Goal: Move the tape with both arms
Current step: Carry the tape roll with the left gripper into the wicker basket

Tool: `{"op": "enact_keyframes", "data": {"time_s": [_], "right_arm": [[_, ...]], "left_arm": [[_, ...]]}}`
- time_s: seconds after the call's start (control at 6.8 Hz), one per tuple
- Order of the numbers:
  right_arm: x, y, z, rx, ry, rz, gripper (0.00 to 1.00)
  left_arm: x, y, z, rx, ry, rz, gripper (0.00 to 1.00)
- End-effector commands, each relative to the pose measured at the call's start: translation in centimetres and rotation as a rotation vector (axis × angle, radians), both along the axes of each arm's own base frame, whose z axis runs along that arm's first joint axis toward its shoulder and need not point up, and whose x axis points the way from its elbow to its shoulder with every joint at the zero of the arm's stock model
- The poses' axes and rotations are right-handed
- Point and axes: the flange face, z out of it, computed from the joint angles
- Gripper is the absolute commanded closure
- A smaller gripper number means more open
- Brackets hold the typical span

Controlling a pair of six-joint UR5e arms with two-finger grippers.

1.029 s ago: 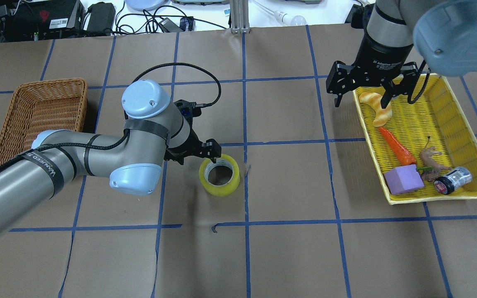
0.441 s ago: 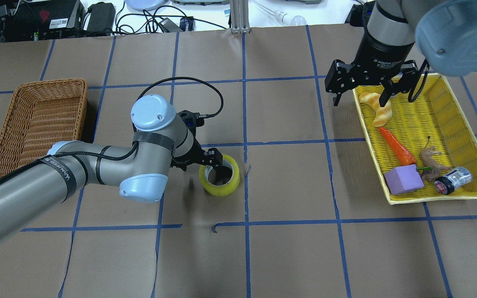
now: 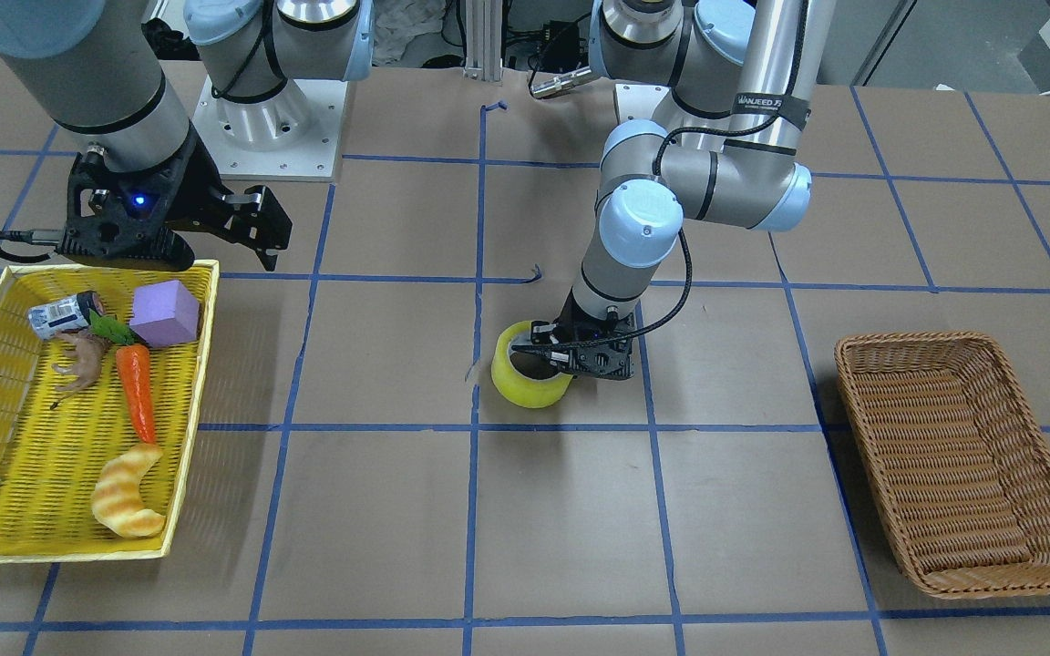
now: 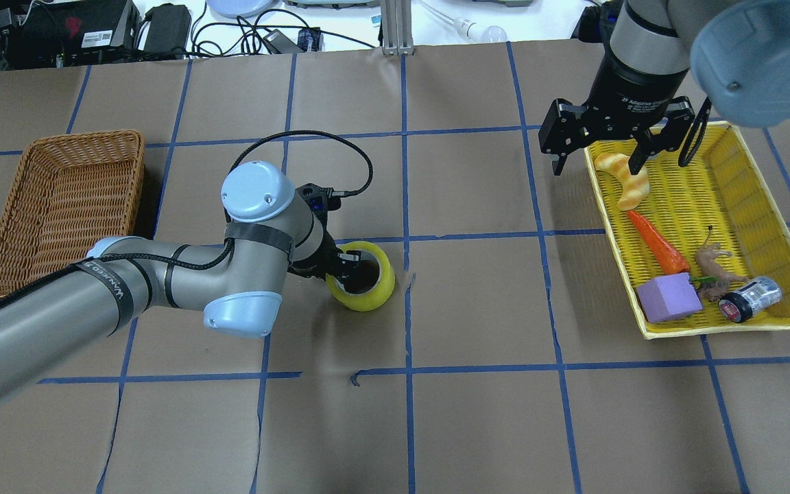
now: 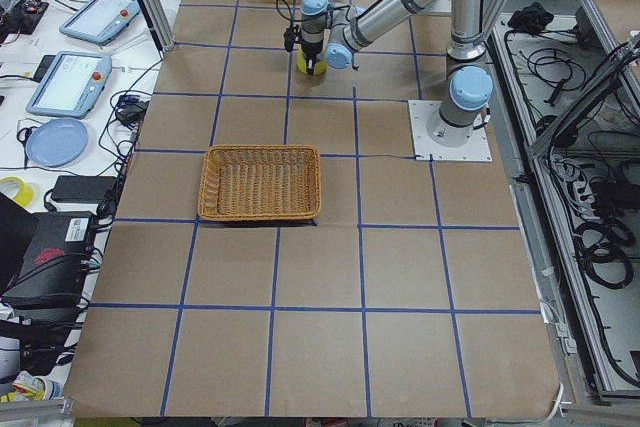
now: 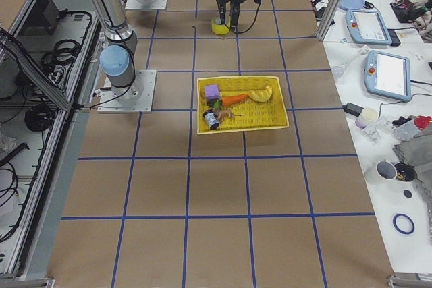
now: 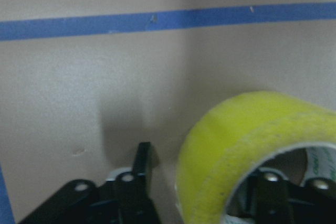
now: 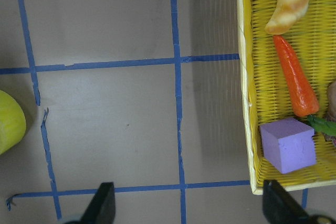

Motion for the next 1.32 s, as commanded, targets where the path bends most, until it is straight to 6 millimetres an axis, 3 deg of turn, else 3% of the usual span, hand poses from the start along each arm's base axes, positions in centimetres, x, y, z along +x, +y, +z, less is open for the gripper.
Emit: {"op": "enact_keyframes", "data": {"time_s": [0.0,0.29,0.74,1.18], "right_arm": [[0.1,-0.1,0.1,-0.012,0.004,0.005,0.00],[0.0,-0.1,0.1,-0.011,0.012,0.007,0.00],[0.1,0.0,0.0,-0.009,0.012,0.008,0.00],[0.1,0.0,-0.1,-0.008,0.010,0.008,0.00]], "left_arm": [[0.7,-0.4,0.7,-0.024,-0.012,-0.057,1.00],[7.7,-2.7,4.1,-0.075,-0.189,-0.116,1.00],[23.4,-9.1,12.5,-0.029,-0.205,-0.090,1.00],[39.3,-8.3,11.5,-0.031,-0.199,-0.167,1.00]]}}
